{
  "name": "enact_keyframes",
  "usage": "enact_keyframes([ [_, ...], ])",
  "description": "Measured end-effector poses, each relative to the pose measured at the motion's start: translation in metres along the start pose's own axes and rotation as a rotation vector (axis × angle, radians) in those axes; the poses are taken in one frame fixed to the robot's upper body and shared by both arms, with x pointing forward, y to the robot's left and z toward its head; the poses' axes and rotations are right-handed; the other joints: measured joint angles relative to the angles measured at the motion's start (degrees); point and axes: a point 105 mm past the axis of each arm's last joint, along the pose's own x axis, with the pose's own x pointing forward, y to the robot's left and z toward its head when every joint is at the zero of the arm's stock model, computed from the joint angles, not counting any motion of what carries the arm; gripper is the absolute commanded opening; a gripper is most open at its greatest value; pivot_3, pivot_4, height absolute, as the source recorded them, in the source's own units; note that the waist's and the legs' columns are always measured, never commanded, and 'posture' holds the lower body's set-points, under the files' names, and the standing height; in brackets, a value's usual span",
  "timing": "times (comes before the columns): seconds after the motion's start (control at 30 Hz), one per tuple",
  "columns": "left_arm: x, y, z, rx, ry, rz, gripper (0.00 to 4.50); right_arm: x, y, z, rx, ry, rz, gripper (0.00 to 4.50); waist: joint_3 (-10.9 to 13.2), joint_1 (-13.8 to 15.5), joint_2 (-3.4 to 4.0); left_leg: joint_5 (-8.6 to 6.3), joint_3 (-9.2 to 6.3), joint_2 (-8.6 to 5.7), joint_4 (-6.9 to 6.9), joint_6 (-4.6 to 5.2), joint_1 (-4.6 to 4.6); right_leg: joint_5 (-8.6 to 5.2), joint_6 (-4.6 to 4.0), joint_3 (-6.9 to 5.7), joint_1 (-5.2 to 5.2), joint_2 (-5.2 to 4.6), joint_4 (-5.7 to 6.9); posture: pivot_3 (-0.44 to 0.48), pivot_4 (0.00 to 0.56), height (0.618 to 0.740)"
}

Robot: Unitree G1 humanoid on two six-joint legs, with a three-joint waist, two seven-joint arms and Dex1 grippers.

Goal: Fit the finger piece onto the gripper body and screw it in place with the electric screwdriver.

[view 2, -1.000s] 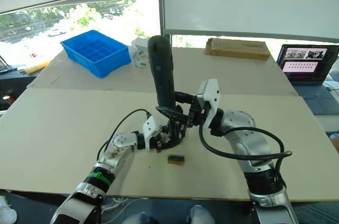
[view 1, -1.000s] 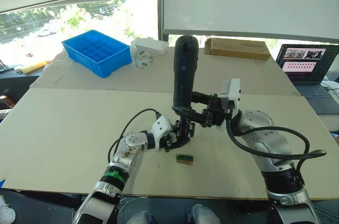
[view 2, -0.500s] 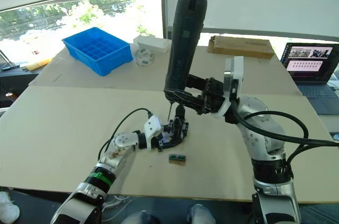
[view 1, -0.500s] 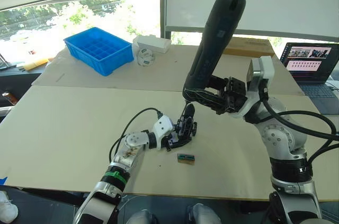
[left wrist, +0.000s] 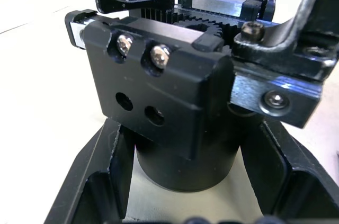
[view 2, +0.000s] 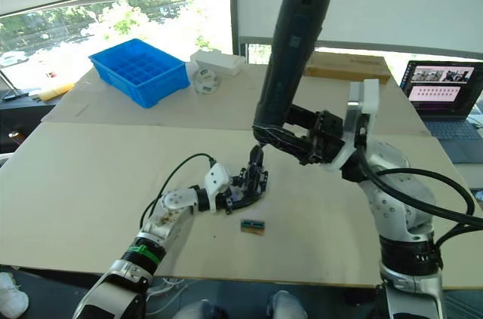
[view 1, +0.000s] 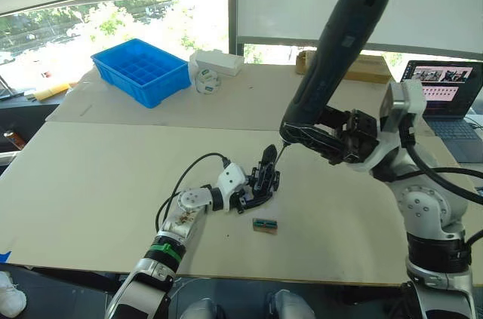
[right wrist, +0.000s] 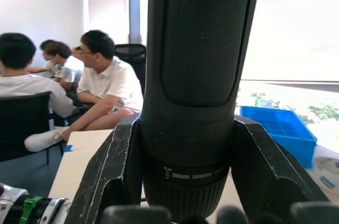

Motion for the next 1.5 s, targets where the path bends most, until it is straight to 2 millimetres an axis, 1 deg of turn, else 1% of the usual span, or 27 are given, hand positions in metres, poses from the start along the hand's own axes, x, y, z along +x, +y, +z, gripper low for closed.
enact_keyframes([
  [0.03, -0.001, 0.000, 0.000, -0.004, -0.004, 0.003, 3.63, -0.001, 0.000, 0.001, 0.001, -0.002, -0.007, 1.91, 0.0, 0.0, 0.00, 0.01, -0.01, 0.01, -0.01, -0.01, 0.00, 0.00, 0.00, 0.00, -0.01, 0.02, 0.00, 0.000, 0.150, 0.740],
  [0.07, -0.002, 0.000, 0.000, -0.006, -0.008, 0.008, 4.24, -0.003, 0.000, 0.003, -0.002, -0.007, -0.017, 1.91, 0.0, 0.0, -0.02, 0.03, -0.01, 0.01, -0.03, -0.05, -0.01, 0.00, 0.00, 0.00, -0.03, 0.04, 0.00, 0.000, 0.150, 0.740],
  [0.1, -0.002, 0.001, 0.000, -0.008, -0.010, 0.010, 4.48, -0.004, -0.001, 0.005, -0.005, -0.010, -0.019, 1.91, 0.0, 0.0, -0.02, 0.04, -0.01, 0.01, -0.04, -0.07, -0.02, 0.00, 0.00, 0.00, -0.03, 0.05, 0.01, 0.000, 0.150, 0.740],
  [0.2, -0.004, 0.001, 0.000, -0.012, -0.017, 0.019, 4.48, -0.007, -0.001, 0.009, -0.018, -0.012, -0.036, 1.91, 0.0, 0.0, -0.02, 0.04, -0.01, 0.01, -0.06, -0.07, -0.03, 0.00, -0.01, 0.00, -0.04, 0.06, 0.00, 0.000, 0.150, 0.740],
  [0.3, -0.009, 0.004, 0.000, -0.015, -0.023, 0.032, 4.48, -0.014, -0.003, 0.011, -0.022, -0.011, -0.076, 1.91, 0.0, 0.0, -0.03, 0.03, 0.00, 0.01, -0.06, -0.06, -0.05, 0.00, 0.00, 0.00, -0.04, 0.05, -0.03, 0.000, 0.150, 0.740],
  [0.43, -0.022, 0.009, -0.002, -0.009, -0.022, 0.055, 4.48, -0.023, -0.001, 0.006, -0.002, 0.009, -0.103, 1.91, 0.1, -0.2, -0.03, 0.04, 0.01, 0.01, -0.09, -0.07, -0.05, 0.00, 0.00, 0.03, -0.08, 0.07, -0.03, 0.000, 0.150, 0.740],
  [0.5, -0.029, 0.010, -0.002, -0.009, -0.023, 0.069, 4.48, -0.026, -0.002, 0.006, -0.002, 0.013, -0.115, 1.91, 0.1, -0.2, -0.02, 0.05, 0.01, 0.01, -0.09, -0.09, -0.05, 0.00, 0.00, 0.04, -0.10, 0.07, -0.02, 0.000, 0.150, 0.740],
  [0.57, -0.041, 0.013, -0.004, -0.014, -0.024, 0.086, 4.48, -0.031, -0.002, 0.009, -0.020, 0.024, -0.129, 1.91, 0.1, -0.1, -0.01, 0.06, -0.01, 0.01, -0.10, -0.10, -0.08, -0.01, 0.00, 0.03, -0.13, 0.08, -0.03, 0.000, 0.150, 0.740],
  [0.7, -0.072, 0.017, -0.009, -0.028, -0.004, 0.092, 4.48, -0.044, -0.005, 0.015, -0.052, 0.054, -0.172, 1.91, 0.1, -0.1, 0.02, 0.06, 0.01, 0.01, -0.13, -0.10, -0.11, -0.02, 0.00, 0.04, -0.16, 0.08, -0.03, 0.000, 0.150, 0.740],
  [0.9, -0.111, 0.017, -0.014, -0.046, 0.039, 0.076, 4.48, -0.062, -0.006, 0.012, -0.050, 0.081, -0.223, 1.91, 0.2, 0.0, 0.05, 0.06, 0.02, 0.01, -0.13, -0.11, -0.23, -0.03, 0.01, 0.04, -0.29, 0.08, -0.04, 0.000, 0.150, 0.740],
  [1.2, -0.139, 0.016, -0.017, -0.075, 0.071, 0.055, 4.48, -0.086, -0.005, 0.005, -0.057, 0.124, -0.301, 1.91, 0.2, 0.0, 0.11, 0.09, 0.07, 0.00, -0.14, -0.16, -0.29, -0.04, 0.03, 0.10, -0.41, 0.13, -0.01, 0.000, 0.150, 0.740],
  [1.37, -0.166, 0.015, -0.020, -0.113, 0.097, 0.059, 4.48, -0.100, -0.005, 0.008, -0.091, 0.149, -0.354, 1.91, 0.2, 0.1, 0.14, 0.12, 0.07, 0.00, -0.16, -0.22, -0.33, -0.09, 0.10, 0.12, -0.52, 0.16, 0.01, 0.000, 0.150, 0.740],
  [1.5, -0.190, 0.017, -0.019, -0.088, 0.109, 0.064, 4.48, -0.109, 0.003, 0.001, -0.111, 0.201, -0.371, 1.91, 0.3, 0.2, 0.15, 0.14, 0.09, 0.00, -0.17, -0.25, -0.42, -0.11, 0.13, 0.14, -0.62, 0.17, 0.02, 0.000, 0.150, 0.740],
])
